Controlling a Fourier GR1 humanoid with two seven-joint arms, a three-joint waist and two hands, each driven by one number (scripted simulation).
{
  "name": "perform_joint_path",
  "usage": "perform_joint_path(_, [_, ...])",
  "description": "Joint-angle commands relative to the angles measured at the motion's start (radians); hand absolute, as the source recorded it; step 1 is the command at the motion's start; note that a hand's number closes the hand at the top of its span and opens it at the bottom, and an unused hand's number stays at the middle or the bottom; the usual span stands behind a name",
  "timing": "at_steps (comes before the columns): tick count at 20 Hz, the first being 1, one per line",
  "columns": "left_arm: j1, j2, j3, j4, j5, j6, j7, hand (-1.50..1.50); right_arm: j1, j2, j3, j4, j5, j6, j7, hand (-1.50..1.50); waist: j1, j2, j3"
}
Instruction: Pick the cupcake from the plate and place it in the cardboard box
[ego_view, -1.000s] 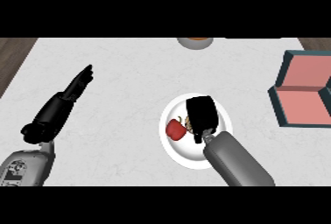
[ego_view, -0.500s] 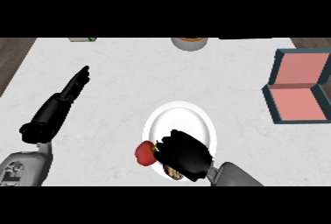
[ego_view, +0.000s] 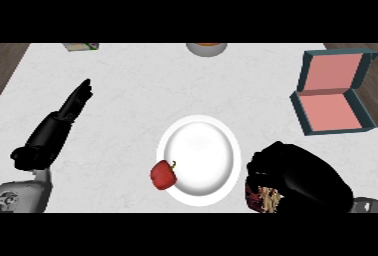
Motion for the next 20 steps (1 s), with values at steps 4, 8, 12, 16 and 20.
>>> perform_joint_path(4, [0.004, -0.026, -0.029, 0.01, -0.007, -0.009, -0.03, 0.0, 0.056, -0.187, -0.459, 0.023, -0.432, 0.117, -0.04, 1.5, 0.045, 0.016, -0.002])
perform_joint_path(8, [-0.025, -0.024, -0.037, 0.01, -0.016, -0.019, -0.036, 0.0, 0.007, -0.266, -0.642, 0.2, -0.596, 0.242, -0.079, 1.5, 0.069, 0.017, -0.002])
perform_joint_path(12, [-0.048, -0.003, -0.008, -0.001, 0.016, -0.065, -0.006, 0.0, -0.15, -0.25, -0.625, 0.404, -0.501, 0.265, -0.07, 1.5, 0.097, 0.019, -0.002])
perform_joint_path(16, [-0.008, -0.027, -0.05, -0.032, -0.009, -0.059, -0.015, 0.0, -0.229, -0.324, -0.566, 0.633, -0.329, 0.26, -0.217, 1.5, 0.124, 0.025, -0.001])
perform_joint_path(20, [-0.109, -0.06, -0.067, 0.032, -0.04, -0.027, 0.011, 0.0, -0.312, -0.368, -0.44, 0.744, -0.213, 0.348, -0.194, 1.5, 0.13, 0.033, -0.002])
